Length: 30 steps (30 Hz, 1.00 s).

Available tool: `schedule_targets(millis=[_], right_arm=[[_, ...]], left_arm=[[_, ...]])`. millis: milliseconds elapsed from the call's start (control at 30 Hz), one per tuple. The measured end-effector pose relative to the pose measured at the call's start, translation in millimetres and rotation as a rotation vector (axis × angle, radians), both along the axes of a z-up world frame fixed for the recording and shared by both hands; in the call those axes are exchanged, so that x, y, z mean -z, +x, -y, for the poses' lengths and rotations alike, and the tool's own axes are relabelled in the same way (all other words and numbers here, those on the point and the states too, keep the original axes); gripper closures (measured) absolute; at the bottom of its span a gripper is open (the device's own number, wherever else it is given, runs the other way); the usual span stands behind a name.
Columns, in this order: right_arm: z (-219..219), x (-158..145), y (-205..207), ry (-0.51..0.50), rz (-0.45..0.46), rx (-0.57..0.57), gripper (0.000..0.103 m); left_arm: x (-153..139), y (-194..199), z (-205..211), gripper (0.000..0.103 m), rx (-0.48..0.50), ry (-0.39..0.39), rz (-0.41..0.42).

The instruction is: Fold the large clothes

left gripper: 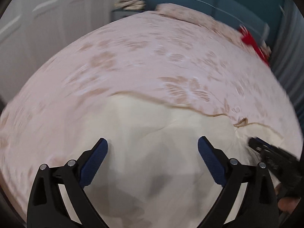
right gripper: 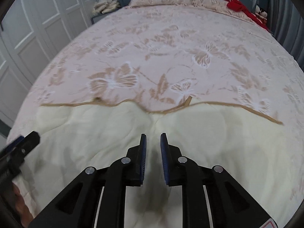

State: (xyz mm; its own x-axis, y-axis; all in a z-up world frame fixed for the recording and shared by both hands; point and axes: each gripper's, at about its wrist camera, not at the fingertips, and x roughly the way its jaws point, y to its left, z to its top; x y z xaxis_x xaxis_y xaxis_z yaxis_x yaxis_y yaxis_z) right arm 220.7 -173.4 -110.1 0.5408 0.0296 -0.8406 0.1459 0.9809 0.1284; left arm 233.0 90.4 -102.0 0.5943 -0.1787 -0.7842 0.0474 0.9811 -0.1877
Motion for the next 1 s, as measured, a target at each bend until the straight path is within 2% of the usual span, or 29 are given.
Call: schedule_targets(millis=[133, 233, 367, 467, 600, 767, 867, 1000], right_arm=[[-9, -19, -50, 0.049, -0.001, -0.012, 0.087], [-15, -12, -83, 0.126, -0.043, -0.017, 0.087], [-31, 8, -112, 0.171, -0.104, -0.03, 0.087], [-38, 23, -115, 0.153, -0.121, -0.027, 0.087], [-44, 35, -110, 0.124, -0.134, -0.022, 0.087], [-49, 43, -104, 0.082, -0.141, -0.026, 0.088], [-52, 47, -101, 0.061, -0.142, -0.029, 0.089], [-52, 51, -96, 0.044, -0.139, -0.027, 0.09]], left_arm=[[6, -43, -85, 0.01, -0.149, -0.147, -0.057], [19, -69, -115, 0.01, -0.189, -0.222, -0.099], [52, -88, -118, 0.01, -0.176, -0.301, -0.201], [69, -91, -106, 0.01, -0.169, -0.385, -0.238], [68, -85, -84, 0.01, -0.115, -0.369, -0.21], [66, -82, -70, 0.018, -0.096, -0.354, -0.204], [58, -81, -58, 0.028, -0.076, -0.314, -0.183], [43, -81, -49, 0.051, -0.044, -0.271, -0.148]])
